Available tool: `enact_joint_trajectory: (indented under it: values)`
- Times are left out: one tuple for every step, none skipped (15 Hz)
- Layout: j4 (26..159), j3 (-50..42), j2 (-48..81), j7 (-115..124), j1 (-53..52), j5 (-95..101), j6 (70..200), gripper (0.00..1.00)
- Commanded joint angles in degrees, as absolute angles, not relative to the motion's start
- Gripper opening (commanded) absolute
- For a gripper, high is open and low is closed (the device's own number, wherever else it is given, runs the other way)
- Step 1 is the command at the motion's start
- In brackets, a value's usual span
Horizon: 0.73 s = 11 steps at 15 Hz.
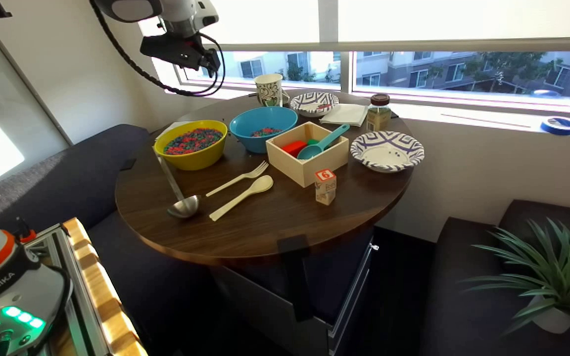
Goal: Pour the contents of the mug into the blue bowl
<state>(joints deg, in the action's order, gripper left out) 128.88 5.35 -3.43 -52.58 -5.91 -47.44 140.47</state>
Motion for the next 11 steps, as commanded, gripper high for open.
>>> enact_joint_trajectory:
  values:
    - [135.08,7.71,-13.54,-40.18,1.25,-31.43,137.01,1.00]
    - [135.09,8.34,-15.68,-36.68,3.73,-26.59,135.75,1.00]
    - [134.79,8.25,-18.10,-33.46,5.85,-21.87,133.49,1.00]
    - [134.02,7.44,-20.18,-30.47,7.21,-17.02,130.67,1.00]
    - [133.05,6.63,-22.02,-28.06,8.56,-12.60,127.79,1.00]
    - [132.26,2.98,-23.40,-25.24,6.61,-7.56,125.43,1.00]
    - [131.46,2.04,-24.55,-22.86,7.15,-3.36,123.37,1.00]
    - [131.45,0.34,-21.40,-26.36,3.32,-7.82,127.05,1.00]
    - [131.11,-0.59,-23.14,-24.71,3.73,-5.08,125.23,1.00]
    - [131.06,-1.16,-24.29,-24.15,3.91,-3.88,124.31,1.00]
    - [131.06,-1.33,-24.78,-23.85,3.96,-3.46,124.04,1.00]
